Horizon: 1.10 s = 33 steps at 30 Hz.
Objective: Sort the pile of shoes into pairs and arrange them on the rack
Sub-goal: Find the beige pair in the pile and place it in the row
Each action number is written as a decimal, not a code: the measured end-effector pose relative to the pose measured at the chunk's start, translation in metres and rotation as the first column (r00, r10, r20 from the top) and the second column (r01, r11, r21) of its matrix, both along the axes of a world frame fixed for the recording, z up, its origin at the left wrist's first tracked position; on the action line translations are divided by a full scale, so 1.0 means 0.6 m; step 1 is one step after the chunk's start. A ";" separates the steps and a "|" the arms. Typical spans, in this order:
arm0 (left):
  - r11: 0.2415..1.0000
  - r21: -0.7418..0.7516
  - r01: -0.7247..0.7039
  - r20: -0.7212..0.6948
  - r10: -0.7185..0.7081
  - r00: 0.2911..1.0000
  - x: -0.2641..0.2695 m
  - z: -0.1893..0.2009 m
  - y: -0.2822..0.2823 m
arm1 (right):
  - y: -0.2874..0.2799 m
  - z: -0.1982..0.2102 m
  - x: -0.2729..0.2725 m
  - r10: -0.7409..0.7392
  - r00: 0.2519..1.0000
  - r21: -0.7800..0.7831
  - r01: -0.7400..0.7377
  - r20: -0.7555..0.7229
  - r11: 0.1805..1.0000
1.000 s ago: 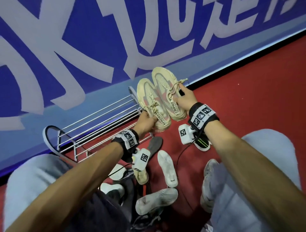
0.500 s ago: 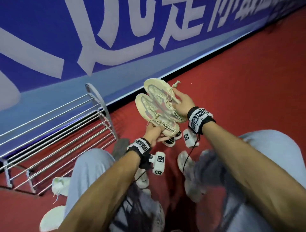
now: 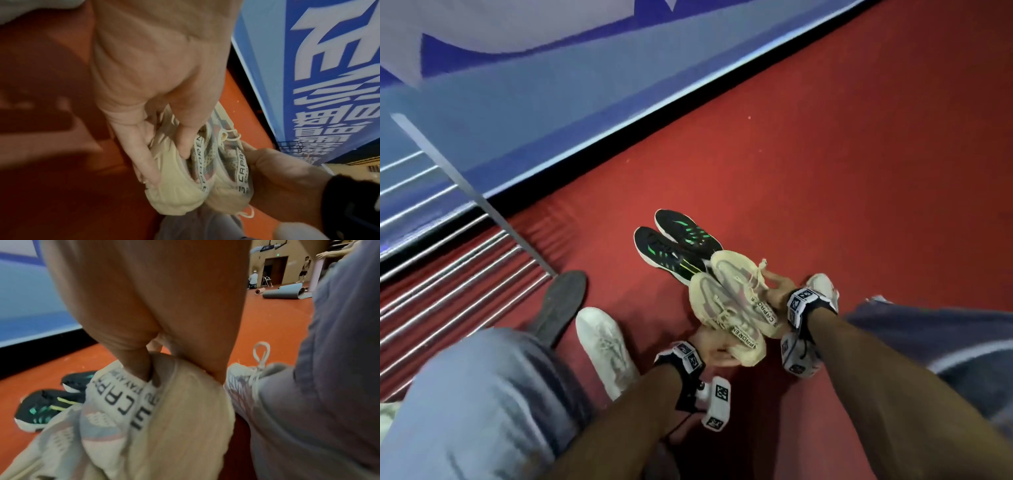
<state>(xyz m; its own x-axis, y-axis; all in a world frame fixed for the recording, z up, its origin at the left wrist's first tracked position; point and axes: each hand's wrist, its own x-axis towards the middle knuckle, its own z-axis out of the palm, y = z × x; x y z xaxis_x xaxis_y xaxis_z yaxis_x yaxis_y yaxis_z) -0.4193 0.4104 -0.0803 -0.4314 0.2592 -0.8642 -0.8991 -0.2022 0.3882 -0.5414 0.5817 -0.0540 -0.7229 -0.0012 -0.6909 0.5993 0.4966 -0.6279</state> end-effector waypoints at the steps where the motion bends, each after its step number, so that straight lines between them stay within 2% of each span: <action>1: 1.000 0.014 -0.011 0.028 0.011 1.000 0.004 -0.024 0.009 | 0.011 -0.031 -0.002 -0.034 0.998 -0.013 0.035 0.057 0.999; 3: 1.000 -0.010 -0.012 0.041 0.013 0.999 0.019 -0.068 0.037 | 0.032 -0.092 -0.002 0.095 0.992 0.057 -0.100 0.083 0.993; 5: 0.999 -0.032 -0.001 0.030 0.002 1.000 0.038 -0.104 0.066 | 0.046 -0.153 -0.005 0.174 0.984 0.036 -0.173 -0.026 0.984; 7: 0.999 -0.041 0.032 0.024 -0.031 0.999 0.049 -0.136 0.091 | 0.059 -0.207 -0.018 0.178 0.983 -0.019 -0.179 -0.051 0.984; 9: 0.998 -0.059 0.000 0.044 0.003 0.999 0.053 -0.164 0.103 | 0.052 -0.195 -0.010 0.278 0.960 0.083 -0.277 -0.001 0.957; 11: 0.996 -0.070 -0.048 0.035 0.051 0.998 0.047 -0.177 0.110 | 0.046 -0.170 -0.018 0.419 0.905 0.225 -0.425 0.076 0.877; 12: 0.996 -0.080 -0.046 0.018 0.047 0.999 0.040 -0.181 0.113 | 0.046 -0.168 -0.024 0.423 0.894 0.232 -0.447 0.148 0.864; 13: 0.996 -0.080 -0.032 0.003 0.032 0.999 0.035 -0.180 0.115 | 0.057 -0.171 -0.031 0.414 0.896 0.281 -0.443 0.160 0.851; 15: 0.994 -0.091 0.053 -0.029 -0.056 0.998 0.026 -0.178 0.118 | 0.075 -0.184 -0.054 0.512 0.846 0.348 -0.530 0.148 0.774; 17: 0.977 -0.162 0.135 -0.088 -0.151 0.985 0.021 -0.178 0.120 | 0.079 -0.202 -0.068 0.540 0.829 0.362 -0.552 0.145 0.751; 19: 0.951 -0.265 0.161 -0.130 -0.201 0.971 0.017 -0.186 0.115 | 0.075 -0.190 -0.070 0.538 0.837 0.331 -0.537 0.097 0.776; 20: 0.947 -0.278 0.159 -0.102 -0.194 0.976 0.017 -0.190 0.109 | 0.073 -0.190 -0.069 0.503 0.862 0.322 -0.495 0.065 0.807; 21: 0.957 -0.258 0.134 -0.057 -0.153 0.987 0.018 -0.196 0.105 | 0.077 -0.190 -0.066 0.479 0.877 0.334 -0.462 0.034 0.822; 23: 0.975 -0.222 -0.031 -0.014 0.029 0.999 0.020 -0.211 0.092 | 0.073 -0.199 -0.064 0.437 0.899 0.339 -0.415 0.014 0.844; 26: 0.947 -0.218 -0.236 -0.092 0.221 0.971 0.021 -0.231 0.077 | 0.063 -0.221 -0.058 0.434 0.899 0.335 -0.429 0.065 0.839; 29: 0.942 -0.182 -0.281 -0.144 0.258 0.955 0.015 -0.228 0.078 | 0.061 -0.222 -0.053 0.455 0.888 0.382 -0.445 0.071 0.810; 31: 0.937 -0.178 -0.299 -0.154 0.274 0.949 0.006 -0.223 0.078 | 0.070 -0.220 -0.050 0.443 0.896 0.428 -0.414 0.033 0.804; 33: 0.952 -0.162 -0.258 -0.182 0.228 0.957 -0.003 -0.220 0.077 | 0.079 -0.226 -0.051 0.407 0.913 0.486 -0.345 -0.025 0.803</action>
<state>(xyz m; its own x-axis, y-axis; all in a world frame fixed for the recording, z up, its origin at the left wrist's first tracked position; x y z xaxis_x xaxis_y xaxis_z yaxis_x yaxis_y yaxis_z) -0.4212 0.4565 -0.2125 -0.5974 -0.0261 -0.8015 -0.7550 -0.3188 0.5731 -0.5719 0.6289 -0.1895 -0.8099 0.0054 -0.5865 0.2396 0.9158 -0.3224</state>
